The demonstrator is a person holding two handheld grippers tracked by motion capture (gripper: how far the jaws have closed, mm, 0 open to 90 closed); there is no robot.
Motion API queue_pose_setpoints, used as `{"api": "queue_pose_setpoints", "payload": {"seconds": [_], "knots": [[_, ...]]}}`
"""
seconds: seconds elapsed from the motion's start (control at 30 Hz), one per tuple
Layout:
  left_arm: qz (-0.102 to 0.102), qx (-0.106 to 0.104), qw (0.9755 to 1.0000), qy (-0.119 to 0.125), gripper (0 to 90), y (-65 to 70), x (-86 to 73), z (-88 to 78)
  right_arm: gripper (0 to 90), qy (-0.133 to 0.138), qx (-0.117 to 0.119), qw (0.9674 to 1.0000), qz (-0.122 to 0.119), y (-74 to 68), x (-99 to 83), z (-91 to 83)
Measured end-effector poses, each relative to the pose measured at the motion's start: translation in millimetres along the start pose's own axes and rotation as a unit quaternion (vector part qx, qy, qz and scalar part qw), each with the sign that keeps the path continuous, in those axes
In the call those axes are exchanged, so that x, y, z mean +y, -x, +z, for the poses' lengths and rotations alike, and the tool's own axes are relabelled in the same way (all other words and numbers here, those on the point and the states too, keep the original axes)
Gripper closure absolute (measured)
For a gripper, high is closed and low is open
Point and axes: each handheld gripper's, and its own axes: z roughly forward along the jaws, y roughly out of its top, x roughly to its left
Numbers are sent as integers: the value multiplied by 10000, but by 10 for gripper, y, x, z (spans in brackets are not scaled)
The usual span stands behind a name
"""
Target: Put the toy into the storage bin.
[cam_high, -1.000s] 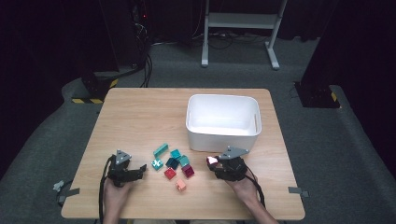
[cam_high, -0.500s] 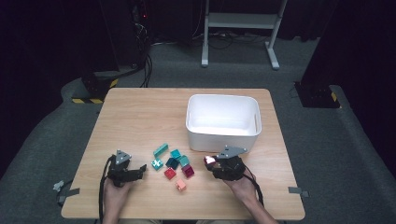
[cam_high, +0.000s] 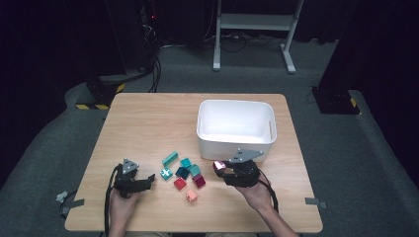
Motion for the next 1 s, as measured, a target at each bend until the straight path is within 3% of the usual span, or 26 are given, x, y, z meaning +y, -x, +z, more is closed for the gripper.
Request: {"api": "queue_pose_setpoints", "payload": {"seconds": [0.5, 1.0], "knots": [[4, 11, 10000, 3, 172, -1, 0, 0, 562, 120, 113, 9998, -82, 50, 223, -205], [3, 11, 10000, 2, 172, -2, 0, -1, 562, 229, 38, 9997, -49, 105, 439, -350]]}}
